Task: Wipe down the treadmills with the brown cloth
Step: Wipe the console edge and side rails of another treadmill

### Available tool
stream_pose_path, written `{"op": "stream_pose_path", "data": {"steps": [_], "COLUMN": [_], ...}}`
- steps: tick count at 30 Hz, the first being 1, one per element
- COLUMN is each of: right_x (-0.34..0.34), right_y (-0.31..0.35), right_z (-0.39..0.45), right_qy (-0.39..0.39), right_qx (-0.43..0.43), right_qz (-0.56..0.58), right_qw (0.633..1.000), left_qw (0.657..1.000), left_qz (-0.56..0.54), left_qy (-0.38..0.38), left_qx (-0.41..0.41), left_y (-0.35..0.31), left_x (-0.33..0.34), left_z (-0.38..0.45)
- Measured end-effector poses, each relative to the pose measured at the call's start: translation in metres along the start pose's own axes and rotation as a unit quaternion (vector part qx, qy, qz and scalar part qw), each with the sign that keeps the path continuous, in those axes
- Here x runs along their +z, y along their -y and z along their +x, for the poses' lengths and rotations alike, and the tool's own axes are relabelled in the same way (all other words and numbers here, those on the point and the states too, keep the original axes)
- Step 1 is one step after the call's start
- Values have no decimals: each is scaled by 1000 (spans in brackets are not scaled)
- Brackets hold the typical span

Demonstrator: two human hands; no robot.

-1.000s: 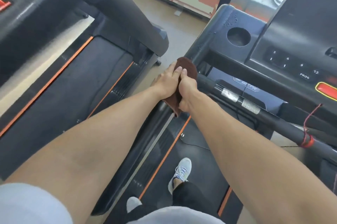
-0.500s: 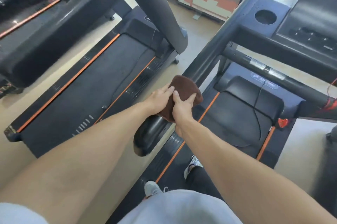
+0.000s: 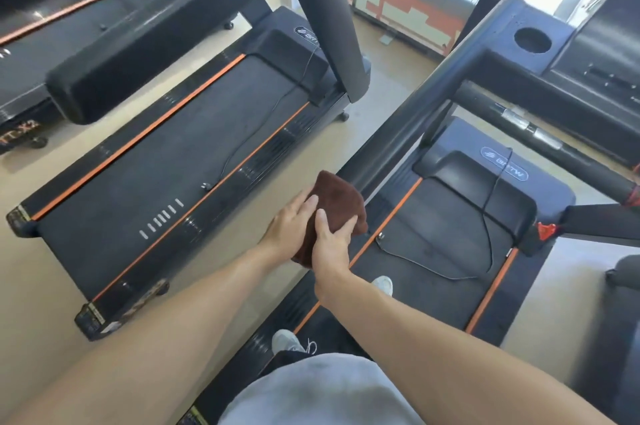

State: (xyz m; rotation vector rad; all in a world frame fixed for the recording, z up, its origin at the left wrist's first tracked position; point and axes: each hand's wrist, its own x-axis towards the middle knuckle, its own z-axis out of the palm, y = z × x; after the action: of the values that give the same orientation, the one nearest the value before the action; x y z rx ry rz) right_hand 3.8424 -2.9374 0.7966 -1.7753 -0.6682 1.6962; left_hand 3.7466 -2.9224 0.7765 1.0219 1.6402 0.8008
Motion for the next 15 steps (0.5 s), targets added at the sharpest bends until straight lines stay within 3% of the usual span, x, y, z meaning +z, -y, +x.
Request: {"op": "stream_pose_path", "data": {"steps": [7, 15], "right_x": [-1, -12], "right_y": [-19, -14], "right_z": [-24, -23], "right_qy": [8, -85], "right_qx": [-30, -115], "right_qz": [-31, 9], "right_qw": [999, 990], "left_qw": [997, 990], "left_qz": [-12, 59], "left_qy": [-76, -120], "left_qx": [32, 54], "left_y": [25, 21], "left_x": [10, 14], "left_z": [-31, -31]}}
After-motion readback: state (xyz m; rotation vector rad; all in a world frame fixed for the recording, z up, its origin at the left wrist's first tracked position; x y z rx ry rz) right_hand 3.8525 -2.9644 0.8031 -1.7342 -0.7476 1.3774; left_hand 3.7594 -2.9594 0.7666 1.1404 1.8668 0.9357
